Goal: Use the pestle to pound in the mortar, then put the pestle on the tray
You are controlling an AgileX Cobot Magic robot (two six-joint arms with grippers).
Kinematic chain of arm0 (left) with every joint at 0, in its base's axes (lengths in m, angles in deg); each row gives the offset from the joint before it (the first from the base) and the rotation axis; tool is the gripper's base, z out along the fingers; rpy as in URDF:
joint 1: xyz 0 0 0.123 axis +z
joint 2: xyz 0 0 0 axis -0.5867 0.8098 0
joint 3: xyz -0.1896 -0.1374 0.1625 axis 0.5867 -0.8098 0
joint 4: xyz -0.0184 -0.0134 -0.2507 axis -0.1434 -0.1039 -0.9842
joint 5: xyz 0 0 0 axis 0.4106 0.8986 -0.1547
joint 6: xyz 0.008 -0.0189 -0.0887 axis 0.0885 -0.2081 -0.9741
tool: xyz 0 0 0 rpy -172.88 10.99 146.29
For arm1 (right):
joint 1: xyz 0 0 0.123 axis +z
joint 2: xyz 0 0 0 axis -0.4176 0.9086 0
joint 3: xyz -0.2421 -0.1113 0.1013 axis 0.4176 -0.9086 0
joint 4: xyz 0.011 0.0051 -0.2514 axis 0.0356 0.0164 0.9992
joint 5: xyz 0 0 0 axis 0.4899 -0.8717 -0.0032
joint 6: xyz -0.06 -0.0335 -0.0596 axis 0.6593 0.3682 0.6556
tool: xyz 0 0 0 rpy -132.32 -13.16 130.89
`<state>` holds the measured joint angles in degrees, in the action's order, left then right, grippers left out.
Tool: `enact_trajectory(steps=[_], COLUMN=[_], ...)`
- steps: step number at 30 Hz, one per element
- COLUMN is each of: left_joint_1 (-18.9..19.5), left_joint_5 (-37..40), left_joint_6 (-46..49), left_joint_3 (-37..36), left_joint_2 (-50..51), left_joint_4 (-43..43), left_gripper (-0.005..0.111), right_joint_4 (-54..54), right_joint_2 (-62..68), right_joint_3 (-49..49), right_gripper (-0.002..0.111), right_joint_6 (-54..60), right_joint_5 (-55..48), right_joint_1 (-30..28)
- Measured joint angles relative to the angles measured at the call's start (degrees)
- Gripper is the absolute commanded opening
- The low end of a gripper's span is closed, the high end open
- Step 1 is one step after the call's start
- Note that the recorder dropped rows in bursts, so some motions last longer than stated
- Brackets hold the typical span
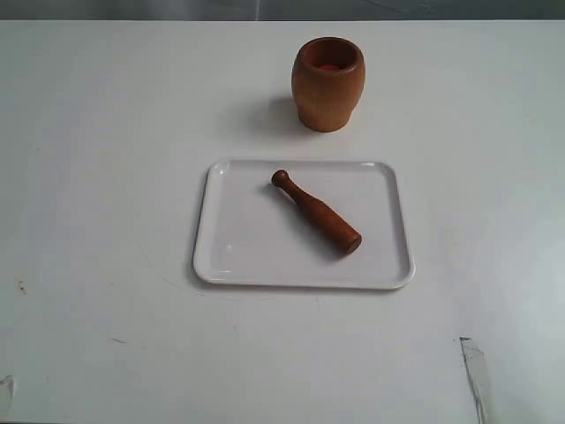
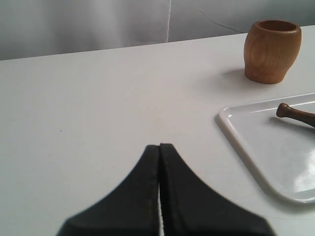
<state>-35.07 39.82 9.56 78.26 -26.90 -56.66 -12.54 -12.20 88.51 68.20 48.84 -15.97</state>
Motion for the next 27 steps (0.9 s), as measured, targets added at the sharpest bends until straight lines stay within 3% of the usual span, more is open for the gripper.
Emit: enact_trajectory(steps=[19, 27], left_joint_1=[0.0, 0.0], left_joint_5=[0.0, 0.0], left_joint_6=[0.0, 0.0], left_joint_3=[0.0, 0.0], left_joint_2=[0.0, 0.0], left_joint_4=[0.0, 0.0], left_gripper=[0.0, 0.0], right_joint_4=[-0.11, 9.77], right_joint_2=[-0.53, -0.6], right_joint_3=[-4.1, -4.1], right_gripper=[0.0, 0.0], right_joint_6=[0.76, 0.9], right_joint_5=[4.27, 1.8], right_joint_1=[-0.86, -0.86])
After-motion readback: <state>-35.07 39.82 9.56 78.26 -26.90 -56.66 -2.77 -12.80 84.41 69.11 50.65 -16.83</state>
